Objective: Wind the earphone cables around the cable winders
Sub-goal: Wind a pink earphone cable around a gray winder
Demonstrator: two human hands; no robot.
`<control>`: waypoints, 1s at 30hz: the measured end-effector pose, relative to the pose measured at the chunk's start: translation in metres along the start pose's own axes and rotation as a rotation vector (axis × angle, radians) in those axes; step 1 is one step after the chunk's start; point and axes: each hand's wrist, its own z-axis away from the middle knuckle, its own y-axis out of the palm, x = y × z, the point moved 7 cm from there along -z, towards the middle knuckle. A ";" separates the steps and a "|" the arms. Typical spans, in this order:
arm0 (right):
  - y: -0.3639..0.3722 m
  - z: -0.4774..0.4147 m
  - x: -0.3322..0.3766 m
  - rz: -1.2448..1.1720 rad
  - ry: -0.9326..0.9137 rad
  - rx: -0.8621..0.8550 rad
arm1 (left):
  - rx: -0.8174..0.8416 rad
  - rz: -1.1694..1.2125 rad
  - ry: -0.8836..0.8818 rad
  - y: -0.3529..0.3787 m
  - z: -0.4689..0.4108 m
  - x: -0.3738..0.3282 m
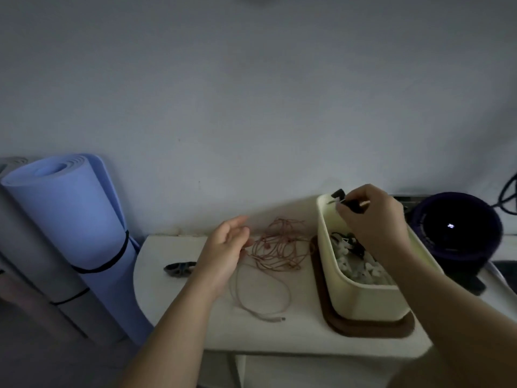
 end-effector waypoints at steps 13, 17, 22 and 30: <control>0.118 0.059 0.045 0.266 -0.433 0.743 | 0.074 -0.571 -0.037 -0.011 -0.018 0.047; 0.172 0.107 -0.002 0.647 -0.366 1.190 | 0.370 -0.995 -0.110 0.004 -0.006 0.087; 0.191 0.117 -0.022 0.805 -0.411 1.214 | 0.513 -1.307 -0.088 0.015 0.006 0.109; 0.157 0.054 0.031 0.440 -0.344 0.785 | 0.115 -0.930 0.086 -0.005 -0.011 0.052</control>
